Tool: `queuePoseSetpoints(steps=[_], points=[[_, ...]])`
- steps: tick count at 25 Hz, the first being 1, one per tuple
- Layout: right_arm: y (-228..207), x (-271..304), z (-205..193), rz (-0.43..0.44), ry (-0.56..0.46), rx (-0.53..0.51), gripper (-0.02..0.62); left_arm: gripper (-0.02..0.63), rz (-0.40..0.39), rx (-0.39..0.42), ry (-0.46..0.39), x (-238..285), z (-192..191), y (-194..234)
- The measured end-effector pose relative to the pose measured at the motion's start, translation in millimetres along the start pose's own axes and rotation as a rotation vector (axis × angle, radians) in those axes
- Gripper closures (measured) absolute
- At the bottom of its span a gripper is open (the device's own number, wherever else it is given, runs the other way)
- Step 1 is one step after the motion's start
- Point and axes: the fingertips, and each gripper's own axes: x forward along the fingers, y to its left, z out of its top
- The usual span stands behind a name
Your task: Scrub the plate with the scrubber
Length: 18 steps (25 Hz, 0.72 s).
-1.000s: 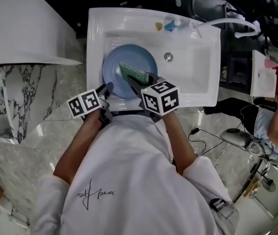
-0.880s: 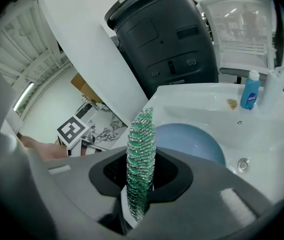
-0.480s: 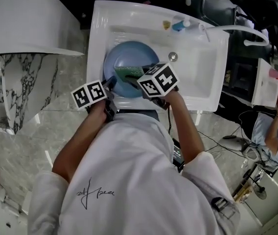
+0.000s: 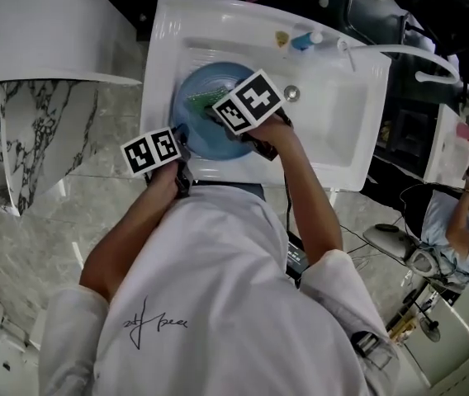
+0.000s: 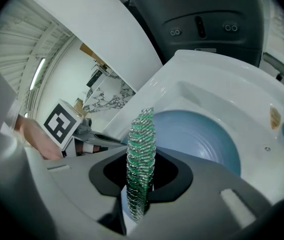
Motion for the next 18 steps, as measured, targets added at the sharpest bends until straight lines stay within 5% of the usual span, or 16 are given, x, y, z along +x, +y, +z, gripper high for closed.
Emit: queuePoseSetpoints(steps=[3, 7, 18], points=[[4, 11, 3, -0.01, 0.055, -0.035, 0.541, 0.531, 0.073, 0.057, 0.001, -2, 2, 5], [17, 25, 2, 0.086, 0.122, -0.021, 0.529, 0.531, 0.141, 0.112, -0.016, -6, 13, 7], [1, 51, 1, 0.17, 0.186, 0.055, 0.531, 0.529, 0.14, 0.155, -0.011, -5, 17, 6]])
